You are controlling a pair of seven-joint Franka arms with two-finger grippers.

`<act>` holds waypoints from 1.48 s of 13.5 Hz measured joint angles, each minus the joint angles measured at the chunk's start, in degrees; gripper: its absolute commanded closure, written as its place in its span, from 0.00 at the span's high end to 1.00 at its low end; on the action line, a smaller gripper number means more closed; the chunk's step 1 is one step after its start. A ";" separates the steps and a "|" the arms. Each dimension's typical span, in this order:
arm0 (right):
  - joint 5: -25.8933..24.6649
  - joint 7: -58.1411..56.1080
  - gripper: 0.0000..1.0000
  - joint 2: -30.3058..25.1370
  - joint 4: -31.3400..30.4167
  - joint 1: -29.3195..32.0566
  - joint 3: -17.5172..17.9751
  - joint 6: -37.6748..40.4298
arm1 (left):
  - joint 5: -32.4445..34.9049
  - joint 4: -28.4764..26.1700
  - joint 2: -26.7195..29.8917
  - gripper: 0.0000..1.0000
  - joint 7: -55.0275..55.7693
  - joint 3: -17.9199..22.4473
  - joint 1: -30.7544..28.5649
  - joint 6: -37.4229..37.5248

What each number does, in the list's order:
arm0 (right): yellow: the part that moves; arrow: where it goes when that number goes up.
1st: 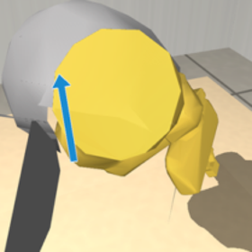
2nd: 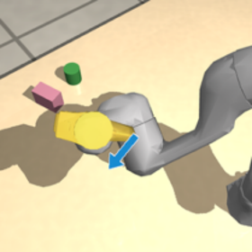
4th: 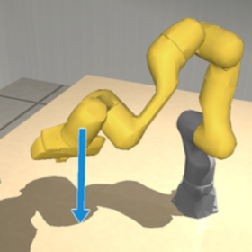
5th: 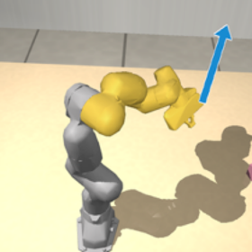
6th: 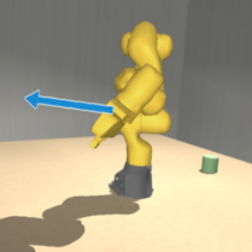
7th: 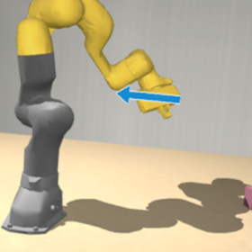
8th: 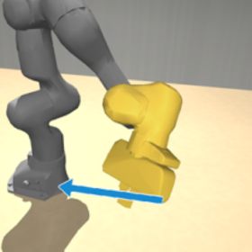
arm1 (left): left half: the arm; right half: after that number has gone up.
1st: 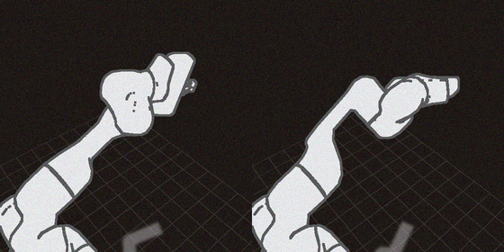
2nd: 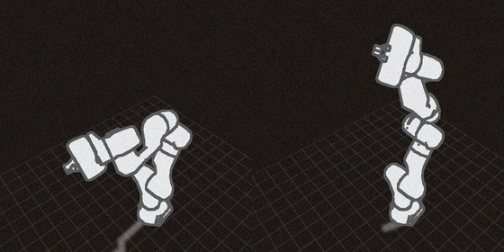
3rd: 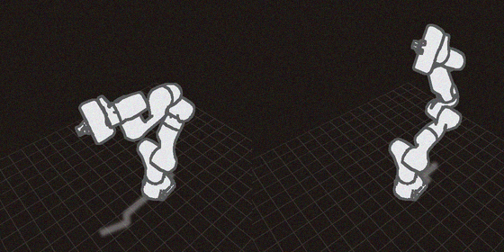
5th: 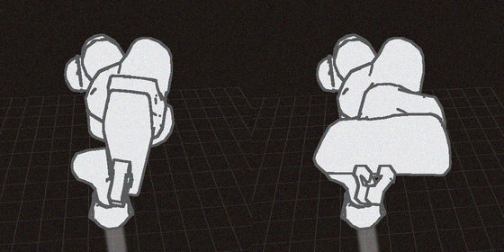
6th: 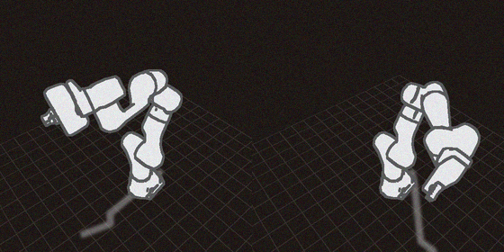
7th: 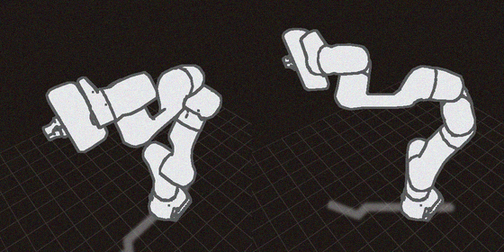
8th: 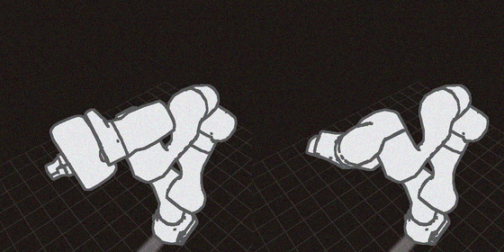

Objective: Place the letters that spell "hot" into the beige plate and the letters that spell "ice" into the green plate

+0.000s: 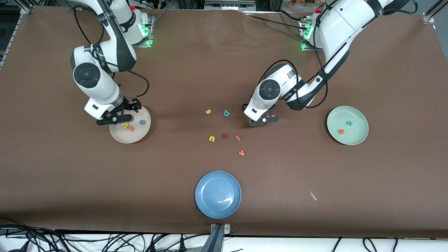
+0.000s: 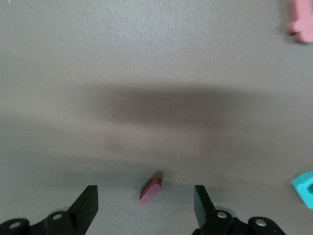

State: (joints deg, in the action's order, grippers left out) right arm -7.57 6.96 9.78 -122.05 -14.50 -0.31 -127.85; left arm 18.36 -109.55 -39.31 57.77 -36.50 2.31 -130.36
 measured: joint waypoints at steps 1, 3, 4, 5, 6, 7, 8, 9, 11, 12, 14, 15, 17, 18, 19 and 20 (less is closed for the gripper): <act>0.73 0.00 1.00 -0.32 1.26 0.02 0.00 0.55 | 0.05 0.00 -0.44 0.78 0.39 0.00 0.10 -0.12; 3.83 -0.38 1.00 -0.87 6.17 0.07 0.00 5.09 | 0.06 0.00 -0.89 0.65 0.97 0.00 0.44 -0.16; 5.35 -0.66 1.00 -1.18 9.62 0.10 0.00 9.01 | 0.06 0.00 -0.99 0.59 1.31 0.00 0.61 -0.16; 6.21 -0.79 1.00 -1.53 13.25 0.12 0.00 13.19 | 0.06 0.00 -1.03 0.56 1.55 0.01 0.71 -0.16; 6.58 -0.87 1.00 -1.90 16.73 0.16 -0.01 17.33 | 0.06 0.00 -1.04 0.53 1.84 0.06 0.75 -0.16; 6.69 -0.99 1.00 -2.22 19.77 0.31 -0.03 21.04 | 0.06 0.00 -1.06 0.51 2.08 0.12 0.75 -0.16; 6.70 -1.38 1.00 -2.43 22.31 0.64 -0.07 24.31 | 0.06 0.00 -1.09 0.51 2.32 0.18 0.75 -0.16; 6.70 -2.62 1.00 -2.61 24.36 1.34 -0.11 27.33 | 0.06 0.00 -1.11 0.51 2.47 0.26 0.76 -0.17; 6.71 -7.17 1.00 -2.74 27.15 3.51 -0.50 31.44 | 0.06 0.04 -1.11 0.41 2.56 0.52 0.76 -0.21; 6.72 -9.34 1.00 -2.74 28.22 4.37 -1.36 32.88 | 0.06 0.05 -1.11 0.33 2.57 0.62 0.76 -0.23; 6.89 -12.66 1.00 -2.74 30.02 5.16 -4.18 35.45 | 0.06 0.16 -1.12 0.23 2.61 0.62 0.79 -0.40; 7.10 -13.56 1.00 -2.73 30.76 5.35 -5.23 36.45 | 0.06 0.16 -1.14 0.14 2.62 0.62 0.80 -0.40; 7.30 -14.04 1.00 -2.67 32.43 5.60 -6.09 38.25 | 0.06 0.23 -1.14 0.01 2.62 0.62 0.83 -0.52; 7.47 -14.04 1.00 -2.56 33.20 5.63 -6.10 38.67 | 0.06 0.23 -1.15 0.00 2.62 0.63 0.83 -0.52; 7.82 -14.04 1.00 -2.42 33.72 5.60 -6.09 38.92 | 0.06 0.23 -1.15 0.00 2.62 0.63 0.83 -0.52; 7.98 -14.02 1.00 -2.24 33.99 5.55 -6.08 39.02 | 0.06 0.25 -1.15 0.00 2.62 0.64 0.81 -0.51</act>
State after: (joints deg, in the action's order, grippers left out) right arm 0.41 -7.06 7.54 -88.06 -8.95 -6.39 -88.82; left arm 18.42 -109.30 -40.46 60.39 -35.86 3.11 -130.87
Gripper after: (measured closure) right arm 0.000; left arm 0.930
